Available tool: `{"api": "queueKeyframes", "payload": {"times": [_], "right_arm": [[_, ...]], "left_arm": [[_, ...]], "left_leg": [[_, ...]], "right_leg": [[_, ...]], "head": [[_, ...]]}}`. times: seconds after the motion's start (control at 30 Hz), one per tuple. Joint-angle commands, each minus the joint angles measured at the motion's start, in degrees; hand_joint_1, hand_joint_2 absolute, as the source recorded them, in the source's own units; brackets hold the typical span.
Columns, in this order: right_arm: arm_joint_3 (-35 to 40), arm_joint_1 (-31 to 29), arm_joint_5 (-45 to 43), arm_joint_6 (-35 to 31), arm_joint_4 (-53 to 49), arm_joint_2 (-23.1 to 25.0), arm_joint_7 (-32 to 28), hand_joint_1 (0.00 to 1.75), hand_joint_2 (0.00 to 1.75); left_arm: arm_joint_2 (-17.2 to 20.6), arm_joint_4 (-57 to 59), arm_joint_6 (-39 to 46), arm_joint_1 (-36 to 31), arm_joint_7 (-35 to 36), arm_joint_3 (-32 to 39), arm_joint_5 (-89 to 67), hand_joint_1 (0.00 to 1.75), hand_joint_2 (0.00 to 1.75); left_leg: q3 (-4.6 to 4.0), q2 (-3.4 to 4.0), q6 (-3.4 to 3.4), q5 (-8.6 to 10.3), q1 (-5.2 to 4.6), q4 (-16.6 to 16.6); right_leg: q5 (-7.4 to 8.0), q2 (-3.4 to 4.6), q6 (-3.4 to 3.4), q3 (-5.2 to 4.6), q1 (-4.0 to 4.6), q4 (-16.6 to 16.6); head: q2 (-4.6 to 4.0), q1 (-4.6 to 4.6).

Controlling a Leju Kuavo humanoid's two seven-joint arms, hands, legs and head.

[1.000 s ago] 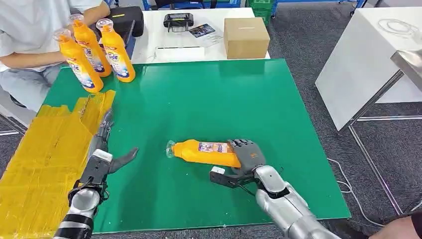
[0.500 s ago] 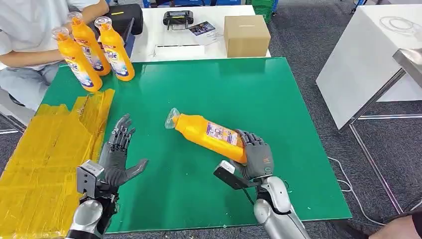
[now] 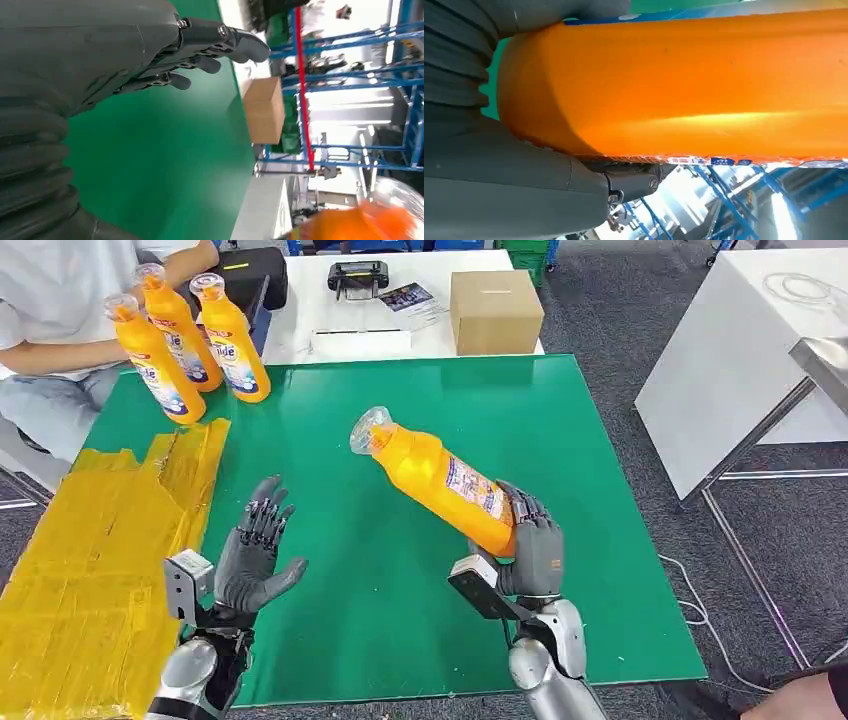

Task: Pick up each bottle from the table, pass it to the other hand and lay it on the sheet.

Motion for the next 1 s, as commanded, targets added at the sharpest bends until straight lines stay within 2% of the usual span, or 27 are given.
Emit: {"api": "queueKeyframes", "payload": {"times": [0.03,0.2,0.4,0.83,0.87,0.93,1.0], "right_arm": [[3.48,-2.22,-1.38,0.63,3.19,3.29,-1.36,1.75,1.75],[8.14,-4.70,-1.16,2.54,10.24,5.15,-1.78,1.75,1.75],[14.41,-7.30,-11.45,14.90,15.34,6.24,-5.83,1.75,1.75],[16.62,-8.58,-14.12,18.64,18.46,6.70,-6.47,1.75,1.75],[16.70,-8.68,-14.80,19.25,18.74,6.76,-6.91,1.75,1.75],[16.33,-8.75,-19.81,24.45,19.30,7.10,-8.50,1.75,1.75],[16.43,-8.79,-19.92,24.65,19.49,7.02,-8.57,1.75,1.75]], "left_arm": [[-0.27,7.37,-0.54,-5.92,2.29,-4.69,2.25,0.00,1.75],[0.14,6.40,-0.58,-6.52,2.58,-6.65,2.81,0.00,1.75],[0.37,8.73,-0.70,-8.54,2.53,-8.33,3.85,0.00,1.75],[0.36,8.72,-1.05,-8.91,2.02,-9.07,4.35,0.00,1.75],[0.32,8.99,-0.96,-9.11,2.02,-9.10,4.34,0.00,1.75],[0.14,10.66,-1.08,-10.10,1.86,-9.09,4.55,0.00,1.75],[0.05,11.13,-1.11,-10.41,1.81,-9.07,4.61,0.00,1.75]], "left_leg": [[0.19,-0.05,0.01,-0.06,0.03,0.00],[0.19,0.09,0.01,-0.06,0.05,-0.03],[0.23,0.08,0.01,-0.08,0.05,-0.04],[0.19,-0.06,0.01,-0.06,0.05,-0.04],[0.23,-0.05,0.01,-0.08,0.06,-0.03],[0.24,-0.01,0.01,-0.09,0.06,-0.03],[0.08,-0.08,0.01,-0.01,0.03,-0.03]], "right_leg": [[-0.07,-0.11,-0.08,0.23,0.06,-0.04],[-0.02,0.05,-0.07,0.20,0.07,-0.07],[-0.04,0.02,-0.07,0.27,0.09,-0.08],[-0.07,-0.12,-0.08,0.27,0.07,-0.08],[-0.08,-0.11,-0.09,0.32,0.08,-0.09],[-0.08,-0.08,-0.09,0.31,0.08,-0.08],[-0.04,-0.12,-0.05,0.14,0.04,-0.05]], "head": [[0.00,0.00],[0.00,0.00],[0.00,0.00],[0.00,0.02],[0.00,0.02],[0.00,0.00],[0.00,0.00]]}}
